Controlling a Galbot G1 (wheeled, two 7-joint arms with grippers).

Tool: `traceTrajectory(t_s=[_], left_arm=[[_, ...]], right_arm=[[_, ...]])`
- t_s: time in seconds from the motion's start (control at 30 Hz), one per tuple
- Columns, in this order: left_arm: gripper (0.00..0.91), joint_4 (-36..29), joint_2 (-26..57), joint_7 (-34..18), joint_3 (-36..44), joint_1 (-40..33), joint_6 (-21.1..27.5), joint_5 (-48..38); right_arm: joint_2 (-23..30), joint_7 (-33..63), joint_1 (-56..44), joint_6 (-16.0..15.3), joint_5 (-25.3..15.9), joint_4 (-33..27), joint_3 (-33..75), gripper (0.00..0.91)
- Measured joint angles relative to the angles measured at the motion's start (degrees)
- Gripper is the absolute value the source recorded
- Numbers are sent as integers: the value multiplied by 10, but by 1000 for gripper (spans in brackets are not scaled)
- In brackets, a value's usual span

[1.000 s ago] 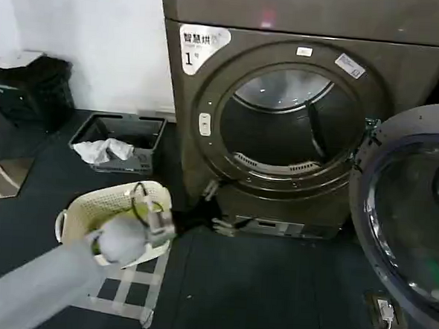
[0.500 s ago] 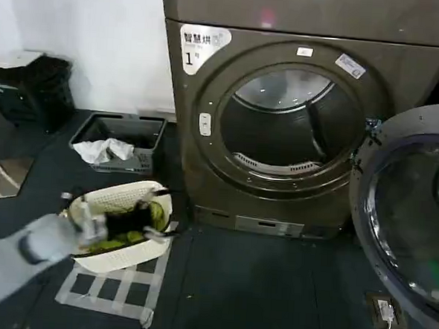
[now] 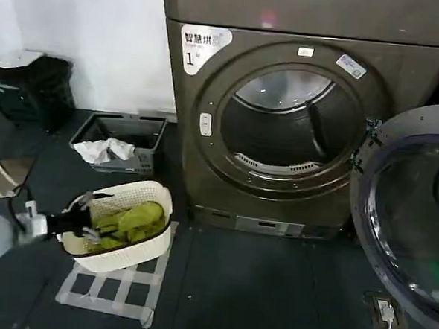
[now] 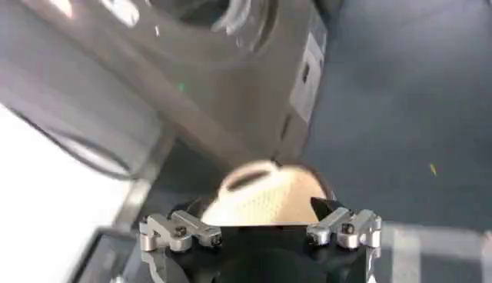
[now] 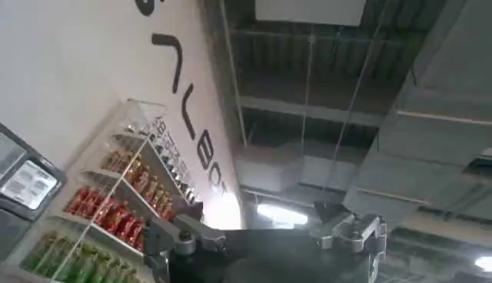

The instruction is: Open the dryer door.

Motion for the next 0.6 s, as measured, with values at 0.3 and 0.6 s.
traceTrajectory(t_s=[0.3,0.6], left_arm=[[907,7,30,3,-4,10,4,1],[907,21,50,1,-5,18,11,4]], right_arm=[[-1,0,-1,1,1,-3,4,907],[-2,-2,0,1,0,-1,8,907]])
